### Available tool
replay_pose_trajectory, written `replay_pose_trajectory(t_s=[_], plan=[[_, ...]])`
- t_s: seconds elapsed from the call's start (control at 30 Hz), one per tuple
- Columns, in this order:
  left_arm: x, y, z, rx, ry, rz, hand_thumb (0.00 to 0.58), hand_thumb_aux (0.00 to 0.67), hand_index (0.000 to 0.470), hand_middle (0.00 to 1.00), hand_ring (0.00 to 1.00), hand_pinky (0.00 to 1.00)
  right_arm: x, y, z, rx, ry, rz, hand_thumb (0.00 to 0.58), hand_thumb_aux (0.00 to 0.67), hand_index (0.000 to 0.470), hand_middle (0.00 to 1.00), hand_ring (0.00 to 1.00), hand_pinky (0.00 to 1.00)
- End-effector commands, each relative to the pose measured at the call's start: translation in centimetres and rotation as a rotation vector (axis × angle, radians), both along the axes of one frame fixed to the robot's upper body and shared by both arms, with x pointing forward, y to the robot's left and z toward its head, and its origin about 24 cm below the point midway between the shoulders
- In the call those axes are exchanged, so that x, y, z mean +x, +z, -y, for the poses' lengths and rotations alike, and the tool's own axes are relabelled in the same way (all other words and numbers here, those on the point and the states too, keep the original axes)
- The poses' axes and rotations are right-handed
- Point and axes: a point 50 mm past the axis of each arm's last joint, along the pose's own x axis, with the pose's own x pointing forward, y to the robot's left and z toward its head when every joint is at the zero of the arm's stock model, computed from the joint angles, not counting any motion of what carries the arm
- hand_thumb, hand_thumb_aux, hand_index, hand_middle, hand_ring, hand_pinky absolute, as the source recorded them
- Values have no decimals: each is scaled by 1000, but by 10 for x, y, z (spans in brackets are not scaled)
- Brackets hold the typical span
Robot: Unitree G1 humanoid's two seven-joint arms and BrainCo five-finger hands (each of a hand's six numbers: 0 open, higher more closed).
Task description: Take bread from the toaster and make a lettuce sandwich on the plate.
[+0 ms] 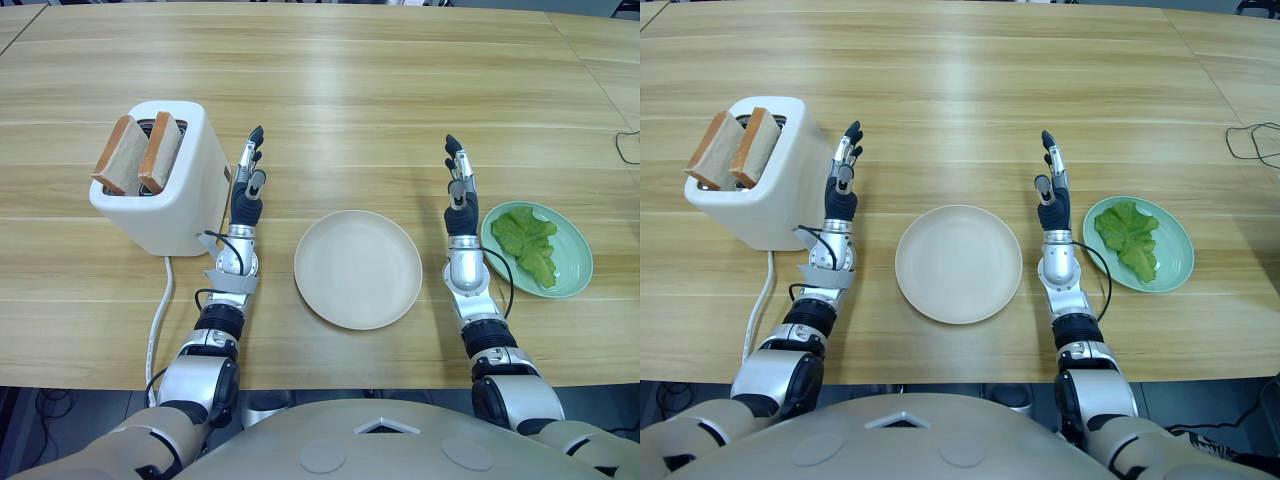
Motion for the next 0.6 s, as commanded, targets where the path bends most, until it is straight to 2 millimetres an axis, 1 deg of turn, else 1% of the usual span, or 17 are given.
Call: replay_pose_trajectory(t_s=[0.03,0.3,0.33,0.37,0.4,0.43,0.5,0.53,0.57,0.6], plan=[[-1,1,3,14,-17,5,0,0,0,0,0,0,-2,0,0,-11,3,7,0,0,0,0,0,0],[-1,1,4,16,-20,3,0,0,0,0,0,0,-3,0,1,-15,-1,5,0,0,0,0,0,0],[-1,1,4,30,-18,12,0,0,0,0,0,0,-3,0,1,-14,-3,5,0,0,0,0,0,0],[-3,7,2,71,-11,59,0,0,0,0,0,0,-4,-1,0,-18,-5,10,0,0,0,0,0,0],[-7,18,2,106,-11,134,0,0,0,0,0,0,-5,0,-1,-27,-3,18,0,0,0,0,0,0],[-15,35,2,168,-14,252,0,0,0,0,0,0,-5,1,-3,-39,3,28,0,0,0,0,0,0],[-40,75,-3,394,47,514,0,0,0,0,0,0,-7,3,-6,-69,16,51,0,0,0,0,0,0],[-52,90,-7,506,113,609,0,0,0,0,0,0,-9,4,-7,-83,19,60,0,0,0,0,0,0],[-60,101,-17,562,191,646,0,0,0,0,0,0,-10,4,-7,-94,21,68,0,0,0,0,0,0],[-65,108,-29,583,262,641,0,0,0,0,0,0,-12,4,-8,-106,21,76,0,0,0,0,0,0]])
